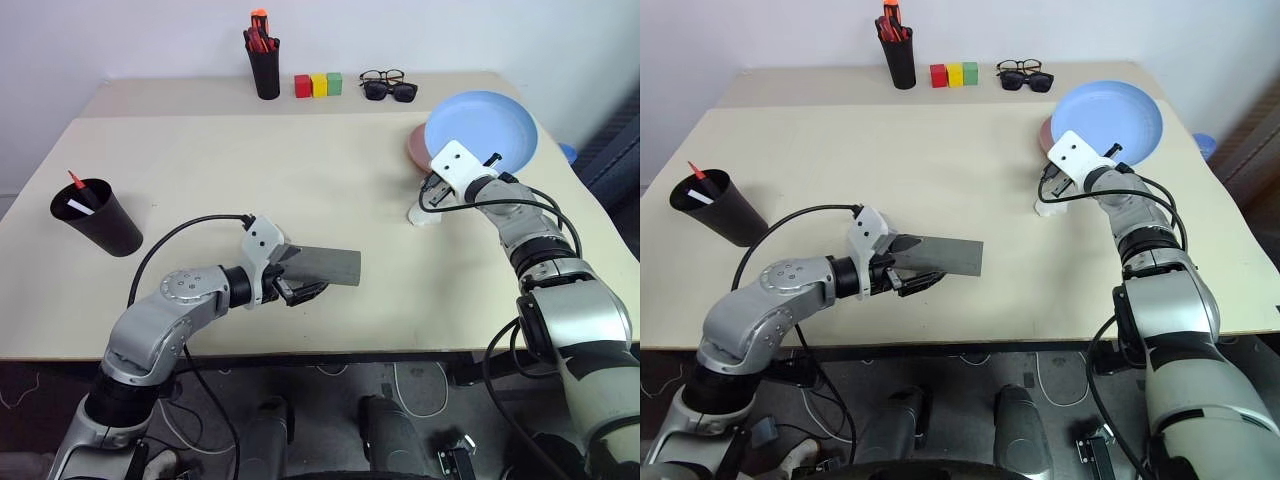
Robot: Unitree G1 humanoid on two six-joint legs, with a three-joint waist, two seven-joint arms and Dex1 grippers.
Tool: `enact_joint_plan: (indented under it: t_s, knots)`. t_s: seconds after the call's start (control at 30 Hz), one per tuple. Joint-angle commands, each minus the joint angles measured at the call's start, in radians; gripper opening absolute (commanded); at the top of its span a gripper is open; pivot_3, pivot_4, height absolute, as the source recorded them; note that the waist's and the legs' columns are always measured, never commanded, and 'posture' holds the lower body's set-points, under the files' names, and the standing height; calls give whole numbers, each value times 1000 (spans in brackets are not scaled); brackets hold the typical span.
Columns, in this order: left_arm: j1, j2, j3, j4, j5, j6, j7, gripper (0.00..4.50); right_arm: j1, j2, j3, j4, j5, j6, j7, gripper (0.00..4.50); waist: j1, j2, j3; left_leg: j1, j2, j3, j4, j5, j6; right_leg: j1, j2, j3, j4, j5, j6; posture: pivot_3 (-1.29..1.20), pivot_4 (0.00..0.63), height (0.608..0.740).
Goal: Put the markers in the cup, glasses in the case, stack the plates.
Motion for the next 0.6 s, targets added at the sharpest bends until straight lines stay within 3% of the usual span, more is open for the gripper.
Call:
enact_joint_plan:
  t_s: [0.03, 0.5, 0.6]
  knots:
    - [4, 7, 39, -58, -16, 5, 17, 4500, -40, 3, 1, 8, -19, -23, -22, 39, 0, 0, 0, 0, 0, 0, 0, 0, 0, 0, 0, 0, 0, 0, 0, 0, 150, 740]
    - [36, 17, 78, -112, -38, 42, 59, 4500, -74, 38, -44, 33, -13, -4, -70, 39, -2, 0, 0, 2, 0, 0, 0, 1, -1, 0, 0, 0, 4, -1, -2, 0, 150, 740]
    - [37, 21, 80, -117, -37, 42, 64, 4500, -86, 48, -128, 31, 76, 9, 29, 39, -2, 0, 0, 3, 0, 0, 0, 1, -1, 0, 0, 1, 5, -1, -2, 0, 150, 740]
